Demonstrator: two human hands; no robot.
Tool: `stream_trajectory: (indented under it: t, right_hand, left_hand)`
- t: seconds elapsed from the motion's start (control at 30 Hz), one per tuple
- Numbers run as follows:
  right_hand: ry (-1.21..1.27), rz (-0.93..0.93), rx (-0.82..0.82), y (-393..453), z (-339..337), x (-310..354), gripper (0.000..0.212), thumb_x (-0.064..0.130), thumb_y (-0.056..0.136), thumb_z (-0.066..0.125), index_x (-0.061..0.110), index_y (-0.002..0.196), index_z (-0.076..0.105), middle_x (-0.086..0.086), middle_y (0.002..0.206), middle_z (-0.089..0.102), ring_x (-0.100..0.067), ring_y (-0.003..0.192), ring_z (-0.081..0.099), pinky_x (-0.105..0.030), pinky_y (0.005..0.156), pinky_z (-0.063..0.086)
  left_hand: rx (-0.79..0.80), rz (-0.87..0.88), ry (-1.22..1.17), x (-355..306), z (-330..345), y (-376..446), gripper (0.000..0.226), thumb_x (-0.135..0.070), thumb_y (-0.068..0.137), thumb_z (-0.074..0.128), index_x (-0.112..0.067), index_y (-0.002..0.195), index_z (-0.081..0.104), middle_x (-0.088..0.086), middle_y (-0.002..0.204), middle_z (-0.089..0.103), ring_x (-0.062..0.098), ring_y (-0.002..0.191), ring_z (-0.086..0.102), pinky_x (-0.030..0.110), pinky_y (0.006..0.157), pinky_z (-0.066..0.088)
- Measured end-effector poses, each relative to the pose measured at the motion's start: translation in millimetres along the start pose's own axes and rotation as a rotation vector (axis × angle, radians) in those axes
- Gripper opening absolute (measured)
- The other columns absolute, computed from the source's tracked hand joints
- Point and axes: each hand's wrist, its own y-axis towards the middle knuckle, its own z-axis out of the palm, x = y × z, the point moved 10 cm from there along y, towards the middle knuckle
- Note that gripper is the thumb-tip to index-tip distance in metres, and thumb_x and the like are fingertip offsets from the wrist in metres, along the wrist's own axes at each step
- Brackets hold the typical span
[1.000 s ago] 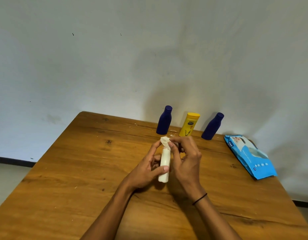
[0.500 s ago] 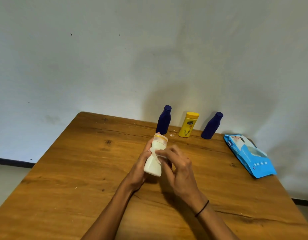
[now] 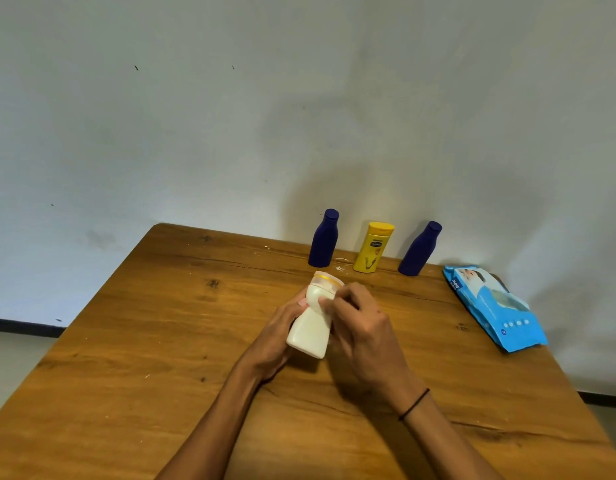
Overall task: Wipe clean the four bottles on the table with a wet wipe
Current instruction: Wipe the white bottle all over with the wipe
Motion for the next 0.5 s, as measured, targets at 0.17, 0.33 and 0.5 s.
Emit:
stream_trajectory:
  t: [0.17,0.33,0.5]
  right_hand:
    - [0.077,0.230,-0.115,17.8,-3.1,-23.0,0.021,0.017,0.098,0.069,0.013,0.119,0.064,-0.001,0.122,0.055,-0.006,0.109,0.056,-0.023,0.089,0.057]
    - [0.168,0.190,-0.062,12.5,4.8,-6.9,0.011,0.014,0.100,0.065,0.014,0.111,0.065,0.002,0.118,0.054,-0.005,0.105,0.056,-0.022,0.083,0.057]
    - [0.136,-0.083,0.200,-16.3,16.5,26.5,0.017,0.025,0.104,0.051,0.019,0.113,0.063,0.004,0.116,0.050,-0.008,0.099,0.051,-0.029,0.077,0.052]
  left_hand:
    - [0.010,0.005,0.039,-2.8,1.0,-2.1,0.049,-0.050,0.092,0.048,-0.032,0.138,0.048,0.009,0.116,0.069,0.018,0.099,0.073,0.036,0.087,0.060]
    - [-0.030,0.006,-0.070,-4.4,-3.8,-3.6,0.040,-0.046,0.099,0.054,-0.028,0.135,0.054,0.008,0.112,0.074,0.017,0.098,0.073,0.036,0.085,0.059]
    - [-0.071,0.008,-0.178,-4.7,-9.6,-1.7,0.057,-0.048,0.095,0.061,-0.015,0.140,0.054,0.014,0.112,0.074,0.026,0.099,0.071,0.041,0.082,0.060]
